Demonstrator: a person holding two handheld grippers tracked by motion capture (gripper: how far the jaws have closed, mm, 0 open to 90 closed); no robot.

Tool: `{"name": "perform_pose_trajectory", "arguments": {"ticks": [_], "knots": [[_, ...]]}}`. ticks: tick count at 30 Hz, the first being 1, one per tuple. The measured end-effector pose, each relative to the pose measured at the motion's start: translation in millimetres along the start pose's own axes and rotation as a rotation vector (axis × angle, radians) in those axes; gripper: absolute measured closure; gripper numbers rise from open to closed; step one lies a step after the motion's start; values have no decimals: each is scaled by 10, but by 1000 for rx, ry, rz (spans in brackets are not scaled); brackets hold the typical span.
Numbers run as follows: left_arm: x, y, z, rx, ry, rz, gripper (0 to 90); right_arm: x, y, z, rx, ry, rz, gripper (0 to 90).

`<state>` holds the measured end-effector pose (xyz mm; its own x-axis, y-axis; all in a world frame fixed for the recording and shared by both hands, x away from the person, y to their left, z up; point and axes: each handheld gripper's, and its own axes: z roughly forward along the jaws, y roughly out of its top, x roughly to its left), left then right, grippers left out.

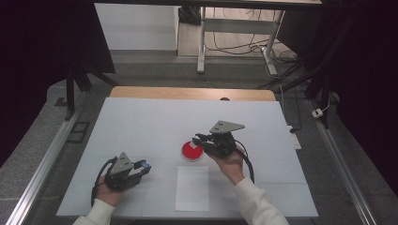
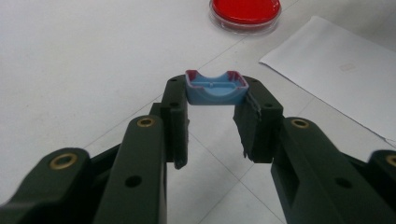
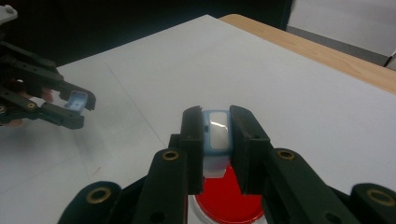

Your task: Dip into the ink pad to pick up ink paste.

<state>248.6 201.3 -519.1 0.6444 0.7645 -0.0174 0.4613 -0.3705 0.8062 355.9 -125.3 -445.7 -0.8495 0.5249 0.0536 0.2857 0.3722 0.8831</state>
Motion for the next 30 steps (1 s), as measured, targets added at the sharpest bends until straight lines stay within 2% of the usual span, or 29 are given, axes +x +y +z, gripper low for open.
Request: {"name": "perform_pose_trajectory", "arguments": {"ticks": [11,30], "knots": [[-1,1,0,0,1,0,655,67,3,-86,-1,17,-20,756],[6,0,-6,-3,5,-1,655,163,-44,-148,13,52,-25,756]]}}
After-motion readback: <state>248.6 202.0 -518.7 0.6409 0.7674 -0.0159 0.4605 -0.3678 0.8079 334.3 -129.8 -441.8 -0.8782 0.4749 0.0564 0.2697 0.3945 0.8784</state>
